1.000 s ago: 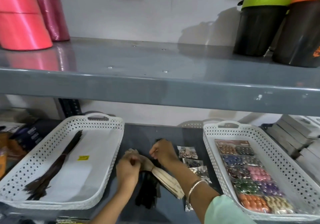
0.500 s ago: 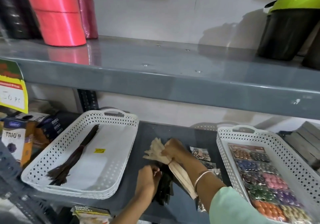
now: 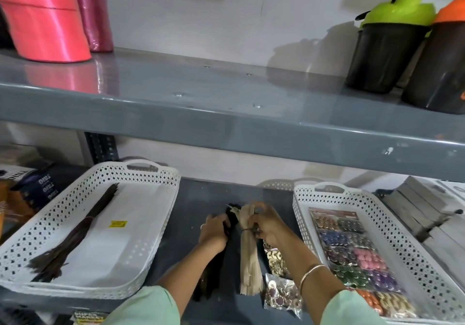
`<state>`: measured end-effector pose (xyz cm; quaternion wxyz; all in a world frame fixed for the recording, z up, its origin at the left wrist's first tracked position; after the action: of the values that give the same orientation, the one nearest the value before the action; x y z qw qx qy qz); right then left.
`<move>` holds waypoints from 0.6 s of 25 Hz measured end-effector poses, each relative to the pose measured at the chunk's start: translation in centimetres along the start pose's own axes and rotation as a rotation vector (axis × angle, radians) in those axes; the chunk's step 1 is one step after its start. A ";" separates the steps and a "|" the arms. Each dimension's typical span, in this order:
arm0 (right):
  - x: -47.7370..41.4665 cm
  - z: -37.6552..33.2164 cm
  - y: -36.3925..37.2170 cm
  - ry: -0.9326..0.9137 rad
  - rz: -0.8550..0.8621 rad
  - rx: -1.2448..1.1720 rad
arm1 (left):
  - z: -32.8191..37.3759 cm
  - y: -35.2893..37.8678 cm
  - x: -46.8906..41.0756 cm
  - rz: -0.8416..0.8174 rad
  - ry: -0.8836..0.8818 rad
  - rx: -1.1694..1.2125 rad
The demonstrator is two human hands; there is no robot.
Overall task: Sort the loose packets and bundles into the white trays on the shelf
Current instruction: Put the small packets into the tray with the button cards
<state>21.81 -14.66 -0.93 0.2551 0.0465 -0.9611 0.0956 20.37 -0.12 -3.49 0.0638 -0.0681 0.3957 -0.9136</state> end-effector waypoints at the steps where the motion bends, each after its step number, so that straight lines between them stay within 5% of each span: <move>1: 0.0 0.1 0.1 -0.007 -0.004 -0.033 | -0.6 -0.7 0.1 0.022 -0.020 0.004; 8: 0.2 -0.4 7.9 -0.071 -0.158 -0.142 | -5.3 -6.8 1.8 0.225 -0.075 0.053; 15: -0.2 1.0 10.2 -0.229 0.109 0.422 | -6.1 -5.9 3.2 0.222 -0.069 -0.060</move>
<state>20.08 -4.88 -3.53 0.1237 0.0576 -0.9435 0.3021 15.79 7.67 -3.04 0.1759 -0.0571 0.4258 -0.8857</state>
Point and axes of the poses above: each hand's wrist, its own x-axis away from the middle knuckle, its own y-axis out of the palm, z = x × y, the point moved 10 cm from there along -x, towards the middle knuckle, and after that the axes turned 5 degrees about y, right-handed, at the moved point
